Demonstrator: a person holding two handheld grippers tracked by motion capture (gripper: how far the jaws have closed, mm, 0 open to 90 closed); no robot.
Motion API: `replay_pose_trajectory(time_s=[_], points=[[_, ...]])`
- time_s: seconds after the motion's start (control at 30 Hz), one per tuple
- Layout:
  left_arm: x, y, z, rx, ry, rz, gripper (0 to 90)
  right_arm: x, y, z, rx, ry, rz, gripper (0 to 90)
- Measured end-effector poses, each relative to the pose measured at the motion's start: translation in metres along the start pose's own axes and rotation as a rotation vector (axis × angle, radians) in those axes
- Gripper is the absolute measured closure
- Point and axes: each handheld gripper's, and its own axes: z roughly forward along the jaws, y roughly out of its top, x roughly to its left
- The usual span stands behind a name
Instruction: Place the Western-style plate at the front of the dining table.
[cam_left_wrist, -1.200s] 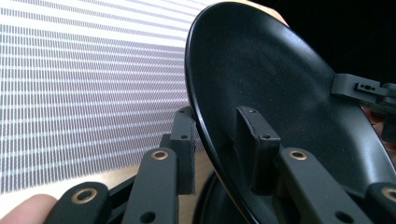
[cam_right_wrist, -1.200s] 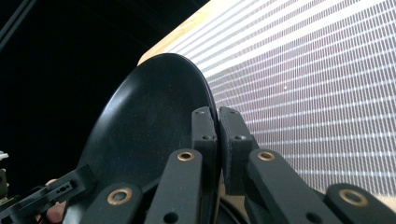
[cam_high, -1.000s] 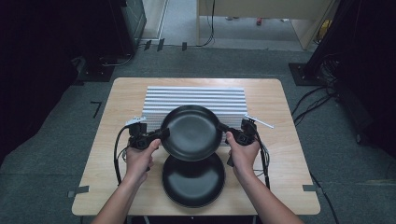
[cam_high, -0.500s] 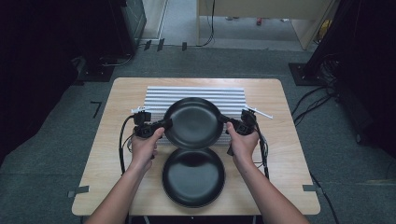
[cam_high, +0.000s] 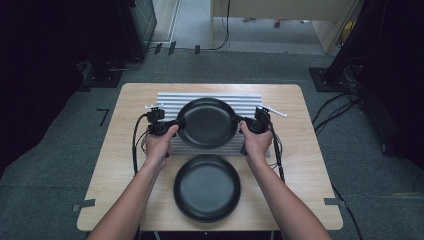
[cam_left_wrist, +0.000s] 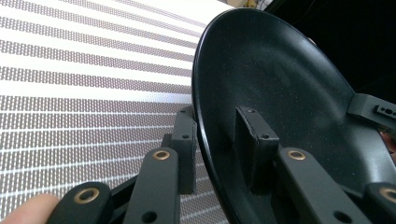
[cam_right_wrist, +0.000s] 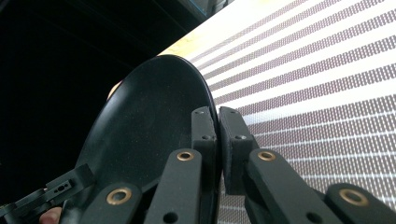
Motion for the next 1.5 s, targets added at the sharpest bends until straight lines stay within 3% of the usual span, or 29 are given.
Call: replay_pose_trajectory(time_s=[0.33,0.47,0.9,1.13,1.5], points=[[0.005,0.009,0.019,0.012,0.014,-0.015,70.0,-0.008,0.01,0.018,-0.007,-0.025,0.02,85.7],[0.012,0.011,0.032,0.021,0.03,-0.044,69.8,-0.011,0.011,0.026,-0.006,-0.042,0.017,85.7],[0.021,0.016,0.051,0.038,0.069,-0.063,69.5,-0.022,0.008,0.048,-0.017,-0.07,0.05,85.4],[0.023,0.015,0.066,0.052,0.073,-0.088,69.4,-0.029,0.008,0.052,-0.026,-0.093,0.05,85.4],[0.019,0.009,0.078,0.078,0.067,-0.086,68.5,-0.039,0.012,0.048,-0.023,-0.123,0.031,85.1]])
